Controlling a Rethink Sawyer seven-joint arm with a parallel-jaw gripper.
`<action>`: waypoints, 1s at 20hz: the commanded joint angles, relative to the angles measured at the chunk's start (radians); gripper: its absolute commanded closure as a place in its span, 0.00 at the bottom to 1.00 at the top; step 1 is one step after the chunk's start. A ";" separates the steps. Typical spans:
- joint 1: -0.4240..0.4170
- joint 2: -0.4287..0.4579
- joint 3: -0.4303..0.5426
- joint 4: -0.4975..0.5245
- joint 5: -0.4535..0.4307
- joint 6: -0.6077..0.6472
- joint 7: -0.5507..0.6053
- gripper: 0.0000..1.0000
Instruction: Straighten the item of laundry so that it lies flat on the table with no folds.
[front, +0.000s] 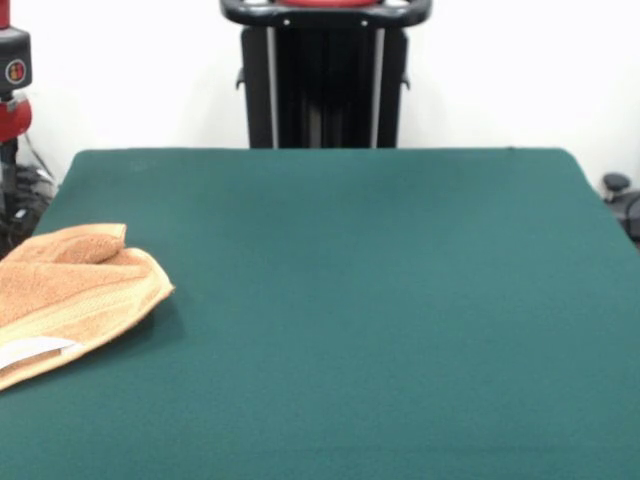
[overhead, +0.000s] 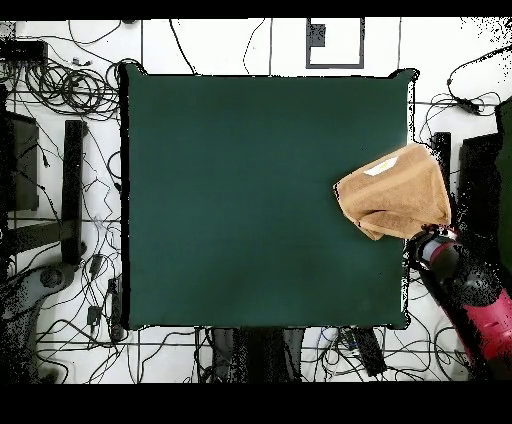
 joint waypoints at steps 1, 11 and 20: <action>0.067 0.043 0.062 0.033 0.023 0.049 0.065 0.00; 0.230 0.088 -0.047 -0.022 0.125 0.046 0.201 0.00; 0.447 0.222 -0.242 -0.133 0.313 0.069 0.305 0.00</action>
